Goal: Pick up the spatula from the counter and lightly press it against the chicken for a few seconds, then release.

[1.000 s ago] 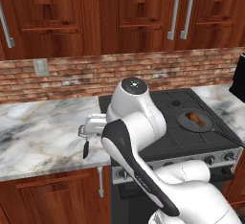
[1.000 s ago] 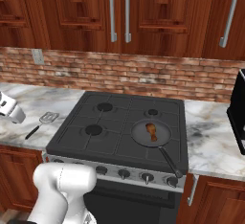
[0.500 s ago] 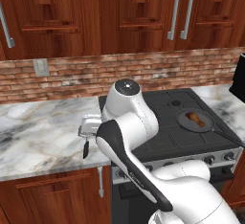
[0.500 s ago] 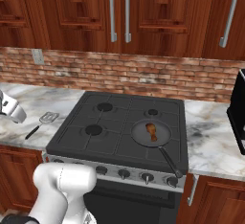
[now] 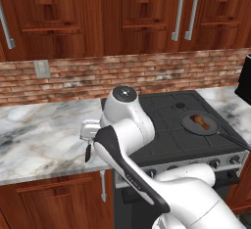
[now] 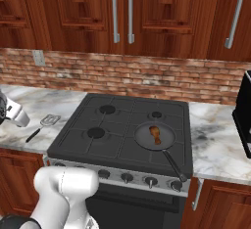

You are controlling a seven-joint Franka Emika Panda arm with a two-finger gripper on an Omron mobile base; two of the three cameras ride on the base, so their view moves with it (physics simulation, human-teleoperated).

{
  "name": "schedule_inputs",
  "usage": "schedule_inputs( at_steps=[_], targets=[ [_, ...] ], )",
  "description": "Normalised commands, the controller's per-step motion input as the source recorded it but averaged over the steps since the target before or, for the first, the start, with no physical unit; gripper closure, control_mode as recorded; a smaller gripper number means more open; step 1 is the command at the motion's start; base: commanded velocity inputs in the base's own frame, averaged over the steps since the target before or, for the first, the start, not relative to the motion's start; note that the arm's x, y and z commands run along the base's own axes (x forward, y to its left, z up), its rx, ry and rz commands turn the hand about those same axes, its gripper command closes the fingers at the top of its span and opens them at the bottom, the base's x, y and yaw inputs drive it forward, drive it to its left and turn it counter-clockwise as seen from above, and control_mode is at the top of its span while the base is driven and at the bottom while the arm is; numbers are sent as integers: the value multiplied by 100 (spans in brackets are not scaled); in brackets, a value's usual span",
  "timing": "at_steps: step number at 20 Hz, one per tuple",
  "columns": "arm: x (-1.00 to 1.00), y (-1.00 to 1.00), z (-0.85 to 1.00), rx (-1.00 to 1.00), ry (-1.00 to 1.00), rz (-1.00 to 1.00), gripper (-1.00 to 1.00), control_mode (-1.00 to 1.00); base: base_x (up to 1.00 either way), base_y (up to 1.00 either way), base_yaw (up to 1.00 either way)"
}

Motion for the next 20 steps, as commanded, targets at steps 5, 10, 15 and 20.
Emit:
schedule_inputs(
  at_steps=[5, 10, 15, 20],
  targets=[
    [20, 13, -7, 3, 0, 0, -100, -100, 0, 0, 0],
    [18, 5, -7, 2, 0, 0, -100, -100, 0, 0, 0],
    [17, 1, -12, 0, 0, 0, -100, -100, 0, 0, 0],
    [16, 0, -18, 0, 0, 0, -100, -100, 0, 0, 0]
  ],
)
